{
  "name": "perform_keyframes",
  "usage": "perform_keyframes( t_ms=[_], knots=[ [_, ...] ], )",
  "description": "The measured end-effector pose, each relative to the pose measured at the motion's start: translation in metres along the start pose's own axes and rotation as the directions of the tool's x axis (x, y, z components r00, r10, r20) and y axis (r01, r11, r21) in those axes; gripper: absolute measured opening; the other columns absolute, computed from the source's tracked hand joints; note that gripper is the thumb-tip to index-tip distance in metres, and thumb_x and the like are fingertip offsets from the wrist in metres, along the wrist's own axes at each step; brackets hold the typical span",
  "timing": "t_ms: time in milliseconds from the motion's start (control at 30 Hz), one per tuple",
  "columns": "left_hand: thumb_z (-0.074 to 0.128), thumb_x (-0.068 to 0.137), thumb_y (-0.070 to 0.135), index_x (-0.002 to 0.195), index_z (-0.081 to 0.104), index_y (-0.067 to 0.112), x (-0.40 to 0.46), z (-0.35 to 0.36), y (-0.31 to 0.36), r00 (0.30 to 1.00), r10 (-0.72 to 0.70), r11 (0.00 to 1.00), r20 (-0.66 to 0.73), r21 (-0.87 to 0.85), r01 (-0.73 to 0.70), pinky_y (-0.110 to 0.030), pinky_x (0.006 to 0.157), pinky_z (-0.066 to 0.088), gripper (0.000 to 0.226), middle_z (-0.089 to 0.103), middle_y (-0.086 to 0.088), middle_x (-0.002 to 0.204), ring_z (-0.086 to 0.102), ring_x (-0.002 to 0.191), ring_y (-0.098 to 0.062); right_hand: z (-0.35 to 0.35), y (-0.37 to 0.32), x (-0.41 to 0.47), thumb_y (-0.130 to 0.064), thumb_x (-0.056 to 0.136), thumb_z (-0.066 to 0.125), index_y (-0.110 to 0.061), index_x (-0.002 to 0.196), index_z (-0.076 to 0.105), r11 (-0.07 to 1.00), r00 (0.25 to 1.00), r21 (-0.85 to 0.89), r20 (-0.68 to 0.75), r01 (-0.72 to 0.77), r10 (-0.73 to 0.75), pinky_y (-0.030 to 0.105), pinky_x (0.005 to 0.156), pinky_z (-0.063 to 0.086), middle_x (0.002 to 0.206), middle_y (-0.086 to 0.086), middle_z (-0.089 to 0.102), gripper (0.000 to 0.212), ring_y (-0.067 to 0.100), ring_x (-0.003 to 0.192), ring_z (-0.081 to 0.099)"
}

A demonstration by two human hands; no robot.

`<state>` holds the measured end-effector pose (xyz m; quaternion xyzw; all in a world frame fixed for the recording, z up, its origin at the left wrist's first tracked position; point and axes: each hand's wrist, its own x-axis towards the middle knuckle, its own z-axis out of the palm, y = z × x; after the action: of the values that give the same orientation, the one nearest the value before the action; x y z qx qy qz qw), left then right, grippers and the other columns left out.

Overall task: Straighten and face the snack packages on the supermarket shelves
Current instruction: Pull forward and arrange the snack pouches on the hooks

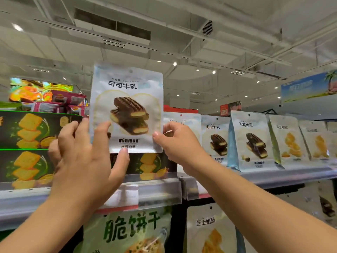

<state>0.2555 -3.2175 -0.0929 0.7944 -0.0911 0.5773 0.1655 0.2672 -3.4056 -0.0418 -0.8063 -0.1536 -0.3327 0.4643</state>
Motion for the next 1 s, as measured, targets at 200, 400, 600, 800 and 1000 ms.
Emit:
perform_keyframes(
  t_ms=[200,400,600,800,1000],
  knots=[
    [0.048,0.08,0.048,0.122,0.057,0.01,0.003,-0.008,0.023,0.999,0.024,0.999,-0.036,-0.022,-0.024,-0.053,0.089,0.03,0.057,0.05,-0.023,0.118,0.03,0.116,-0.031,-0.02,0.005,-0.004,-0.025,0.089,0.062,-0.015,0.086,0.063,0.998,0.998,0.026,-0.024,0.065,-0.065,0.052,0.076,0.056,0.082,0.007,0.068,0.011,0.026,0.073,0.067],
    [0.053,0.086,0.038,0.124,0.055,0.019,0.038,-0.017,0.07,0.985,0.173,0.917,-0.002,-0.366,-0.162,-0.027,0.092,0.033,0.042,0.04,-0.001,0.112,0.039,0.099,-0.01,-0.082,0.009,-0.002,-0.018,0.088,0.064,-0.011,0.085,0.063,0.998,0.985,-0.029,-0.16,0.06,-0.064,0.052,0.078,0.056,0.084,0.01,0.068,0.007,0.025,0.079,0.065],
    [0.061,0.088,0.022,0.124,0.056,0.022,0.07,0.008,0.12,0.938,0.339,0.819,0.073,-0.514,-0.256,0.008,0.076,0.024,0.036,0.049,0.002,0.117,0.044,0.099,-0.006,-0.147,0.03,-0.005,-0.015,0.088,0.064,-0.01,0.086,0.063,0.991,0.945,-0.136,-0.324,-0.006,-0.039,0.054,0.076,0.056,0.079,0.011,0.068,0.005,0.028,0.078,0.067],
    [0.067,0.081,0.007,0.116,0.062,0.021,0.069,0.045,0.141,0.94,0.325,0.845,0.107,-0.478,-0.238,-0.02,0.082,0.035,0.038,0.061,0.001,0.115,0.053,0.099,-0.014,-0.158,0.074,-0.007,-0.017,0.091,0.06,-0.006,0.094,0.058,0.974,0.948,-0.17,-0.305,-0.151,0.094,0.047,0.077,0.055,0.09,0.018,0.067,0.011,0.035,0.089,0.066],
    [0.073,0.081,0.024,0.12,0.058,0.025,0.065,0.074,0.134,0.947,0.267,0.95,0.176,-0.21,-0.229,-0.037,0.08,0.037,0.041,0.067,-0.002,0.11,0.057,0.108,-0.029,-0.144,0.101,0.004,-0.02,0.09,0.062,-0.013,0.091,0.056,0.962,0.969,-0.196,-0.194,-0.189,0.15,0.053,0.08,0.055,0.091,0.013,0.066,0.009,0.034,0.091,0.065]
  ],
)
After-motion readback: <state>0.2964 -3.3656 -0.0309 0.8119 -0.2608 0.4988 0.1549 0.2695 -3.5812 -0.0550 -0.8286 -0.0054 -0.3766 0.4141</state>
